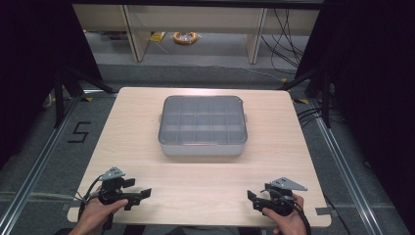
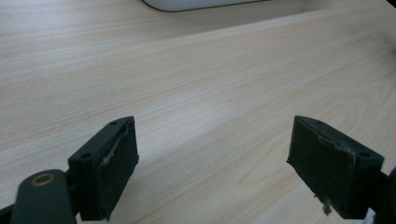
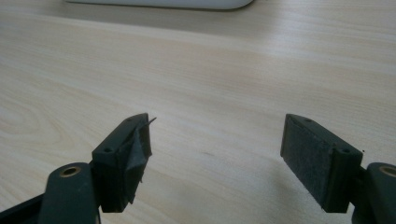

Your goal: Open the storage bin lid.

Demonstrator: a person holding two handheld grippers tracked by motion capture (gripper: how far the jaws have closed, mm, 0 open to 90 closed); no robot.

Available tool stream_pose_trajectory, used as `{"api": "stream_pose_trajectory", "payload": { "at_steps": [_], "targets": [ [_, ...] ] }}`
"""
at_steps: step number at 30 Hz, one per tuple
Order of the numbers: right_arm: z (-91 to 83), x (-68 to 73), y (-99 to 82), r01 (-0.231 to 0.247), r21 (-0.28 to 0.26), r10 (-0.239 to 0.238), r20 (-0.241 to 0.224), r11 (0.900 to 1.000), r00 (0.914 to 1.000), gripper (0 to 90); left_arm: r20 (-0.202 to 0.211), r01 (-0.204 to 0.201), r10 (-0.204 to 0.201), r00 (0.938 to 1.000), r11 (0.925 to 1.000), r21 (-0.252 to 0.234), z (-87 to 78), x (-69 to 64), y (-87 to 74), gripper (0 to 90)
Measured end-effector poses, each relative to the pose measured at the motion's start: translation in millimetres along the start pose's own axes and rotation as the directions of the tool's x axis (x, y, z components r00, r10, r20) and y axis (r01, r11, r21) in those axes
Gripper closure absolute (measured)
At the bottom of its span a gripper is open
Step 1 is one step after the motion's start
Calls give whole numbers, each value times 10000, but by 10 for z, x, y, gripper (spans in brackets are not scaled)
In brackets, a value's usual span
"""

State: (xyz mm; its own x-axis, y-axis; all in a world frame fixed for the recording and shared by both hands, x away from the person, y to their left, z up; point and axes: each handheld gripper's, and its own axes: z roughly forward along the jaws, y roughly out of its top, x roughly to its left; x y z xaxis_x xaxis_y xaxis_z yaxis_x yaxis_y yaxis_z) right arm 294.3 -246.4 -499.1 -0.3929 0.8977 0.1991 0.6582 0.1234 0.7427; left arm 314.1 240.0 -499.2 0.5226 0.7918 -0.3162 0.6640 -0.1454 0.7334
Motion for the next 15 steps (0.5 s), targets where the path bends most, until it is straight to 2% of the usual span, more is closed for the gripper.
{"api": "stream_pose_trajectory", "payload": {
  "at_steps": [1,4,5,6,8,15],
  "targets": [
    [-31,32,2,-458,241,455,110,9987,9989,253,-5,1,-1,10000,10000,-17,1,-1,1,159],
    [-11,9,-4,-332,67,331,20,9994,9994,253,52,67,-67,10000,10000,1,7,-5,-2,161],
    [-6,-17,0,-149,15,149,1,9999,9999,254,52,62,-62,10000,10000,4,8,-5,-2,161],
    [-20,-23,4,-227,146,226,25,9996,9997,254,48,43,-43,10000,10000,-3,5,-2,0,162],
    [-4,-31,0,-248,-48,247,-12,9997,9997,254,28,67,-67,10000,10000,-51,5,0,-1,162],
    [-30,-29,8,-344,47,344,-44,9994,9994,255,73,137,-136,9999,9999,-28,6,9,1,162]
  ]
}}
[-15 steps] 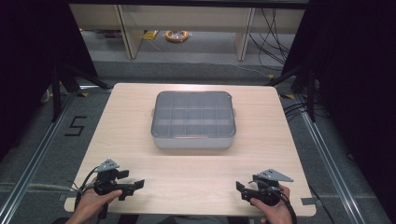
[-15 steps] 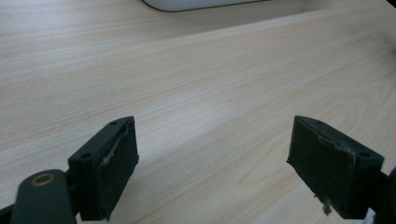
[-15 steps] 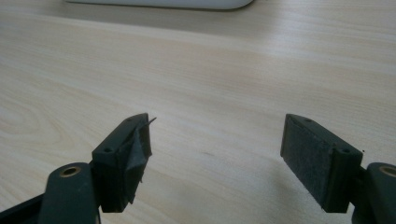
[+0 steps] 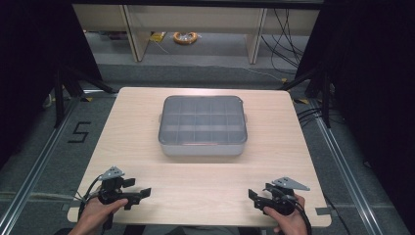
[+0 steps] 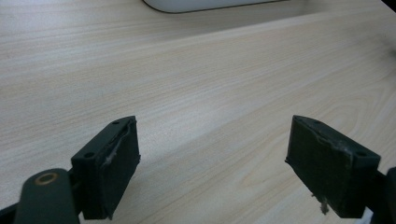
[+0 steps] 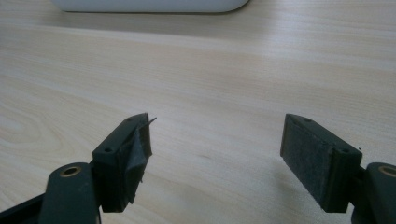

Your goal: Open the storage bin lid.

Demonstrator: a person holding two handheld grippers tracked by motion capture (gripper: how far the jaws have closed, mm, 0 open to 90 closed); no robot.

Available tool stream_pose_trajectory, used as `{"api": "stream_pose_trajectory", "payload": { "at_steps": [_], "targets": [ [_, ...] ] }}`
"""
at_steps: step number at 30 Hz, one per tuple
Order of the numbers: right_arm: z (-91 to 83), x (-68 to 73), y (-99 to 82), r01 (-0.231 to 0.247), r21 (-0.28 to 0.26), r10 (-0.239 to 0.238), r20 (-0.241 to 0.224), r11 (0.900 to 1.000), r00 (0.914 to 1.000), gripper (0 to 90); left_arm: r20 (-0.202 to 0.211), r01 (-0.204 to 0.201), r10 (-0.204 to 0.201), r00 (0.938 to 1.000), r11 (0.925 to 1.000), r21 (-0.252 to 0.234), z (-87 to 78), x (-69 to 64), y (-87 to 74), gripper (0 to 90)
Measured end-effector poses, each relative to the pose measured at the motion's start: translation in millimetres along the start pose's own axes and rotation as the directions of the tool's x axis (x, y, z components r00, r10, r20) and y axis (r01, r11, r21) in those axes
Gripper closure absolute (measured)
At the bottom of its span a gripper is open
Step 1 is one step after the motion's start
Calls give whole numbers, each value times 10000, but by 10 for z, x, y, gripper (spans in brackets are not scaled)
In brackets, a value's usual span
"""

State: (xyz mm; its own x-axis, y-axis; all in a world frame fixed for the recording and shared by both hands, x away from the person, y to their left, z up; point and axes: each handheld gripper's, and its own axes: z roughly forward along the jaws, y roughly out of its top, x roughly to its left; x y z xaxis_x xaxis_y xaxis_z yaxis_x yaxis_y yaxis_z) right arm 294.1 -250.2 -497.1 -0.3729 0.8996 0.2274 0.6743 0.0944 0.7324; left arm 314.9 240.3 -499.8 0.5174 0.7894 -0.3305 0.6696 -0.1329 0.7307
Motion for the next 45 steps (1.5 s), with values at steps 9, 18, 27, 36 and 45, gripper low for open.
{"api": "stream_pose_trajectory", "payload": {
  "at_steps": [9,18,27,36,45],
  "targets": [
    [17,-30,4,-294,-316,288,-210,9991,9994,258,29,203,-202,9998,9998,-64,-3,10,5,163],
    [22,-63,63,-714,-596,694,-351,9957,9970,273,132,408,-405,9991,9989,-244,63,32,108,163],
    [29,-146,187,-1416,-950,1346,-762,9854,9880,278,105,495,-490,9987,9972,-560,121,66,307,167],
    [42,-160,271,-2019,-842,1954,-794,9758,9775,286,233,775,-766,9968,9962,-399,169,79,308,169],
    [114,-225,422,-1563,-1043,1473,-895,9822,9850,283,269,932,-920,9954,9945,-477,200,97,372,179]
  ]
}}
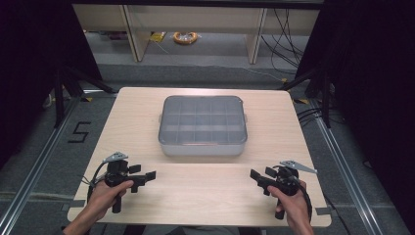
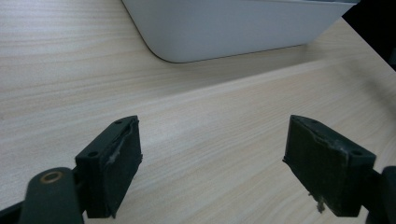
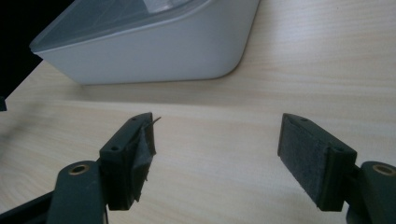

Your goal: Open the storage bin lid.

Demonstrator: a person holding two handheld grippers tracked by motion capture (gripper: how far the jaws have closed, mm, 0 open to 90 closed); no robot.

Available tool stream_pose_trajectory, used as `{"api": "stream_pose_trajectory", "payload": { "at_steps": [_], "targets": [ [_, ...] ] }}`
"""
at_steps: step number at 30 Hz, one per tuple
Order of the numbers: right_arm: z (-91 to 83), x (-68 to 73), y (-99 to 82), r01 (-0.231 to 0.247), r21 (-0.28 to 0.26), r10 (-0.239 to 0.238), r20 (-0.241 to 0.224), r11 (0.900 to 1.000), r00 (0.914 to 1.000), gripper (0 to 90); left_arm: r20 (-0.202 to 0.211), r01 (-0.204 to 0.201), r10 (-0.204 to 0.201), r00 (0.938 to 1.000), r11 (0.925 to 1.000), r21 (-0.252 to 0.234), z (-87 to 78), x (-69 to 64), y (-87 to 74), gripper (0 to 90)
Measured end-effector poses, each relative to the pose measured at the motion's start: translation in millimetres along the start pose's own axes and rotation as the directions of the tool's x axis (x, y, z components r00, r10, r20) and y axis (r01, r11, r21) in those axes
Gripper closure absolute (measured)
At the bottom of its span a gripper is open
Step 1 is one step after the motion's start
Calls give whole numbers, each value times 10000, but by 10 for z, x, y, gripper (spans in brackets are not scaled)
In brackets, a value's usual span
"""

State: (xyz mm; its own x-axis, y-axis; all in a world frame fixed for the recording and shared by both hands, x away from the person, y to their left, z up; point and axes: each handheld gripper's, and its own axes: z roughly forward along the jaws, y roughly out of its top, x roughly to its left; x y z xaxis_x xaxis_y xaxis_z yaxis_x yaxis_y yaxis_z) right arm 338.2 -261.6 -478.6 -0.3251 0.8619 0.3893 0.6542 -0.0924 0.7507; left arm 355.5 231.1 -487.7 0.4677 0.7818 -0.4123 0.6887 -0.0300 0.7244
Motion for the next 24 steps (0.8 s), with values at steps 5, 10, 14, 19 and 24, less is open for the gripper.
{"api": "stream_pose_trajectory", "payload": {
  "at_steps": [5,10,14,19,24],
  "targets": [
    [34,10,61,-226,-116,225,-87,9997,9997,283,-20,-48,48,10000,9999,108,23,-6,8,179],
    [68,-9,121,-91,-157,90,-14,9998,10000,283,2,165,-165,9999,9999,-34,29,4,41,179],
    [120,-4,156,-319,-119,319,-71,9994,9995,283,79,168,-168,9998,9998,-76,37,22,118,190],
    [141,-14,280,-689,-225,681,-309,9974,9972,283,102,159,-157,9998,9998,-109,48,50,205,190],
    [202,-45,423,-767,-469,749,-387,9959,9964,284,205,413,-412,9989,9991,-52,105,116,327,186]
  ]
}}
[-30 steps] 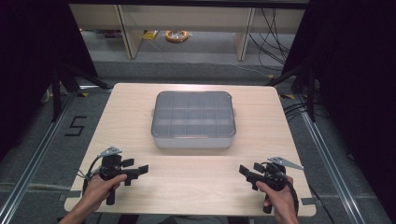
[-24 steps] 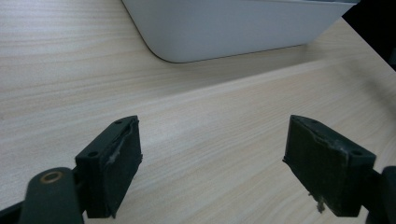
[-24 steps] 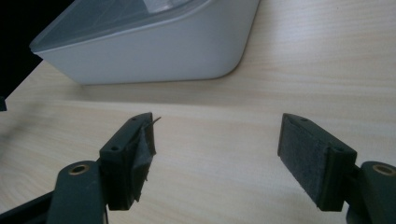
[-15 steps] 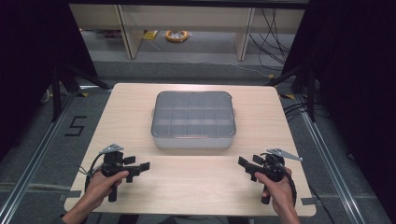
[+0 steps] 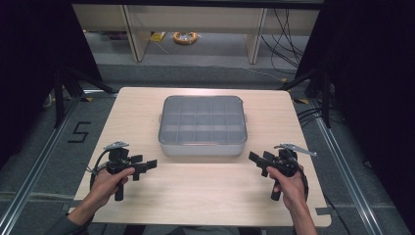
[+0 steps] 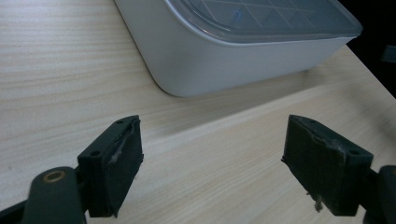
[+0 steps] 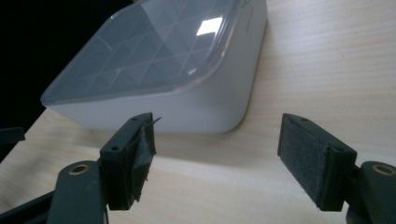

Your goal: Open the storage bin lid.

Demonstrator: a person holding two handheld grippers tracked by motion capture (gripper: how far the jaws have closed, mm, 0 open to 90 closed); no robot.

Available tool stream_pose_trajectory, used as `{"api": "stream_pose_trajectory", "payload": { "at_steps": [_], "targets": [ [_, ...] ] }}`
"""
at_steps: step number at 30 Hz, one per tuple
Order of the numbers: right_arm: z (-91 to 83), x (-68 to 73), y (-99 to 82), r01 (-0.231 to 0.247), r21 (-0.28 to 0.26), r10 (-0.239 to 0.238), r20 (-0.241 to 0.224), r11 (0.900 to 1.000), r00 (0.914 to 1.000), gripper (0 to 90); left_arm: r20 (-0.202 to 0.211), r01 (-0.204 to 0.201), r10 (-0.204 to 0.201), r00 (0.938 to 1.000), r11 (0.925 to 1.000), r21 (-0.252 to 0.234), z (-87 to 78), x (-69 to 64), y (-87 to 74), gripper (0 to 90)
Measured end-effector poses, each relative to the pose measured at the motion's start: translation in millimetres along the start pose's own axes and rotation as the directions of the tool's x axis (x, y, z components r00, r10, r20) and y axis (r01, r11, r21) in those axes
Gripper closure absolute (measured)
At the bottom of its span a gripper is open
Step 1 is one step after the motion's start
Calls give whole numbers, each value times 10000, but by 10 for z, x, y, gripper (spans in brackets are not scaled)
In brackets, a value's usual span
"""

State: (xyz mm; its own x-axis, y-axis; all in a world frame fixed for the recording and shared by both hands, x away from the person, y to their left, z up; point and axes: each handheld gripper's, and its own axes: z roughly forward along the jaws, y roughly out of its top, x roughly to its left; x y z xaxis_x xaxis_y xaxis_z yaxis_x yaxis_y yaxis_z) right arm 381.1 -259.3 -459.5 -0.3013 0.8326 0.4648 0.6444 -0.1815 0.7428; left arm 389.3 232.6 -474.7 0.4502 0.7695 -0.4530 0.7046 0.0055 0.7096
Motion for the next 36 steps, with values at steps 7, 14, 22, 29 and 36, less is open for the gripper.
{"api": "stream_pose_trajectory", "payload": {
  "at_steps": [7,14,22,29,36],
  "targets": [
    [174,-42,198,-79,-154,75,-274,9999,9996,288,-85,308,-311,9995,9991,-274,41,68,168,179],
    [264,-35,299,-740,-66,739,-232,9972,9970,293,-222,357,-369,9991,9981,-511,123,86,239,195],
    [458,-112,542,-1089,-178,1086,-186,9939,9939,304,-339,426,-449,9984,9970,-653,256,98,444,212],
    [567,-146,629,-455,-263,450,-177,9986,9988,309,-476,469,-498,9976,9971,-600,376,128,611,202],
    [647,-133,687,-823,-165,820,-178,9965,9965,318,-384,784,-806,9960,9954,-551,478,226,775,188]
  ]
}}
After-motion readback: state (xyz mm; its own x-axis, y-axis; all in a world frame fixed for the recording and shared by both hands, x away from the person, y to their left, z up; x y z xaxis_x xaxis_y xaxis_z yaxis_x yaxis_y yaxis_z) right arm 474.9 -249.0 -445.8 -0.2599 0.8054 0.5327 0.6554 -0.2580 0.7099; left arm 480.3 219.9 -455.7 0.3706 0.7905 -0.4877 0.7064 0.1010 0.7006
